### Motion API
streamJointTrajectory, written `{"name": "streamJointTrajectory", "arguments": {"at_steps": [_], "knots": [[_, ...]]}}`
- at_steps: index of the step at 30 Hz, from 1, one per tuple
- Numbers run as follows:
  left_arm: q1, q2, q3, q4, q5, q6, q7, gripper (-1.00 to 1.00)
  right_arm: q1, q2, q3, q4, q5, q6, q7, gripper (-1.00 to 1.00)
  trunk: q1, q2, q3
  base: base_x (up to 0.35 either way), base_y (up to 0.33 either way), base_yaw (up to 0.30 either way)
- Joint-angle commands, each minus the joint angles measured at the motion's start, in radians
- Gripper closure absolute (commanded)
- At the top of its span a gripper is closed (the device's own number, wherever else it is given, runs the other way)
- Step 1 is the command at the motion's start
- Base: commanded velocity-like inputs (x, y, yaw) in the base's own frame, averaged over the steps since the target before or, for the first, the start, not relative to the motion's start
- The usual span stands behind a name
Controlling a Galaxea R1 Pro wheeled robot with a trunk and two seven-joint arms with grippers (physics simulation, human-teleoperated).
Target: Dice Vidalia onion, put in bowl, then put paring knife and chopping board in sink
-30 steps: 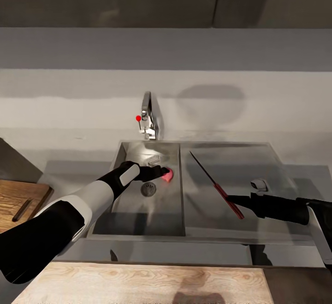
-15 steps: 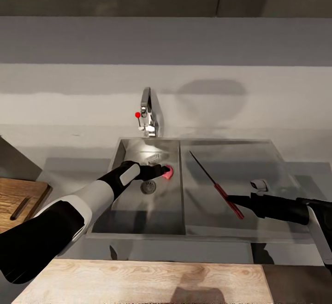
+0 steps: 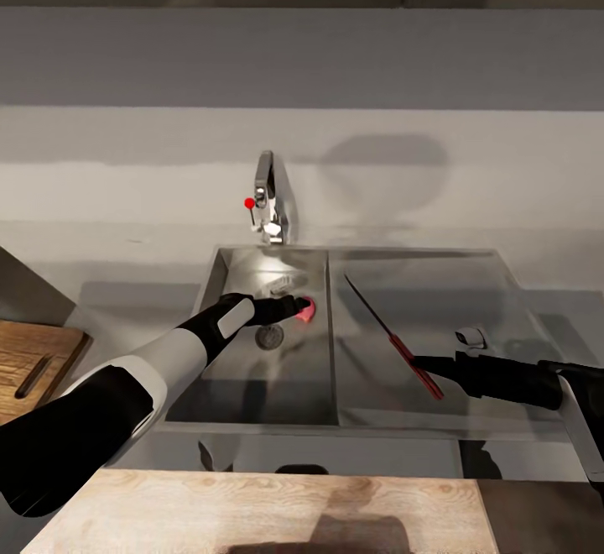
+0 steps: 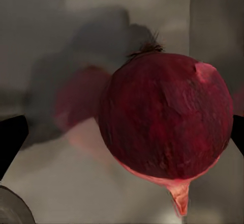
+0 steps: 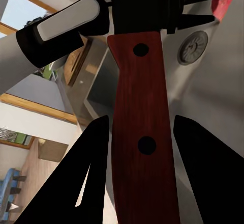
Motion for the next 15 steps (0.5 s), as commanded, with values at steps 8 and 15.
{"name": "streamJointTrajectory", "arguments": {"at_steps": [8, 15], "knots": [[-0.001, 0.000, -0.006, 0.000, -0.003, -0.020, -0.004, -1.00, -0.001, 0.000, 0.001, 0.000, -0.003, 0.010, 0.005, 1.00, 0.001, -0.002, -0.015, 0.000, 0.000, 0.000], [-0.001, 0.000, -0.006, 0.008, -0.004, -0.059, -0.008, 1.00, -0.001, 0.001, -0.001, 0.002, -0.006, 0.010, 0.005, 1.00, 0.001, -0.002, -0.022, 0.000, 0.000, 0.000]]}}
